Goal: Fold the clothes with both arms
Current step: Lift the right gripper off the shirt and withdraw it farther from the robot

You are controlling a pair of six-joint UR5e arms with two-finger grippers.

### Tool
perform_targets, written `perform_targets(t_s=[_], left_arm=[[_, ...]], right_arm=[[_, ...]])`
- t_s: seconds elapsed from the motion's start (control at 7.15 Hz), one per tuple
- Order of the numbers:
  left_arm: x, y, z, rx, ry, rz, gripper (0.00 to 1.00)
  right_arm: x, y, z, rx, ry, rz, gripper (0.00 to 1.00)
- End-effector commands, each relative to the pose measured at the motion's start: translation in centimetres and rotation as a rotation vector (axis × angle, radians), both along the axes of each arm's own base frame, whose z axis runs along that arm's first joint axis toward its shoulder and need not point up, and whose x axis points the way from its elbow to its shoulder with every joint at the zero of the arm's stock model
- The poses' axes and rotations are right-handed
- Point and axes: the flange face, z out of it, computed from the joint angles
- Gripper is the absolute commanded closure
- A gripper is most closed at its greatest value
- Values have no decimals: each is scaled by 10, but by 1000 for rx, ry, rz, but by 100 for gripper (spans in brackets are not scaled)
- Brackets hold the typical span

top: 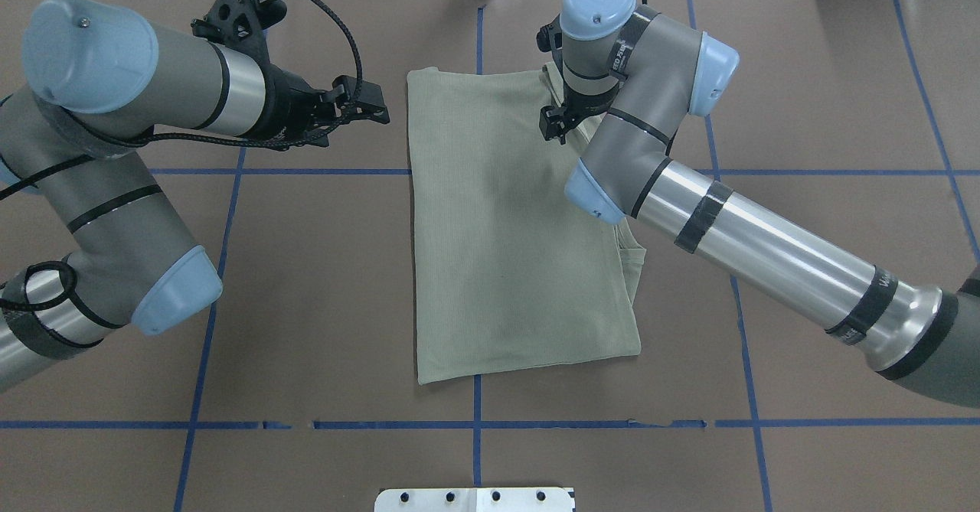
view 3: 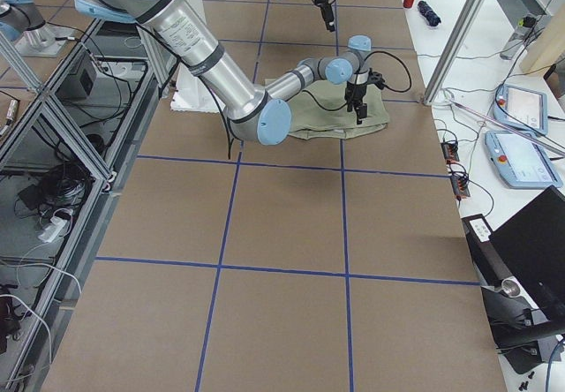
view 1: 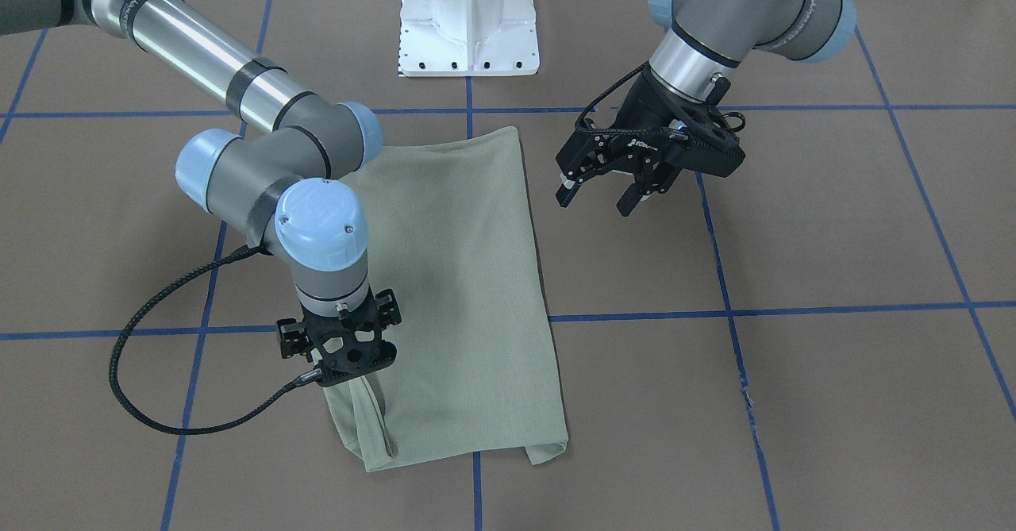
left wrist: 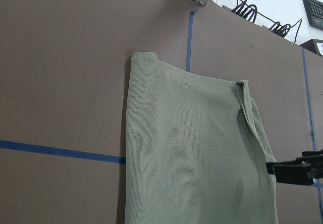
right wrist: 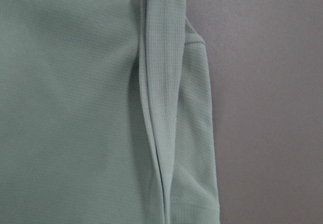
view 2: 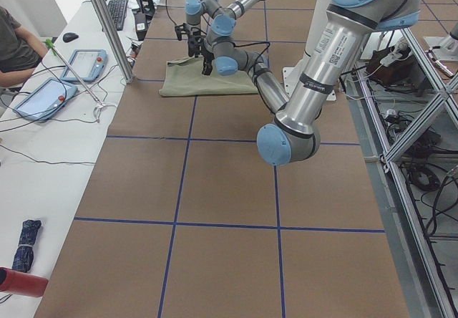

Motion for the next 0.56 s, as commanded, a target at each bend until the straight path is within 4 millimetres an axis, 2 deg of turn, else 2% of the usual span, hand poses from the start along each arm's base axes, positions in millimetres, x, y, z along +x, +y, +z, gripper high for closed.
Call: perform_targets(t_s=[0.0,0.28,0.42], left_arm=[[1,-1,3,14,-11,6,0],[1,-1,3,14,-11,6,0],[1,-1,3,15,-11,6,0]], right_arm=[[-14,-19,9,13,7,11,0],[-24,-31,24,24,1,16,0],[-16,-38,25,23,4,27,0]])
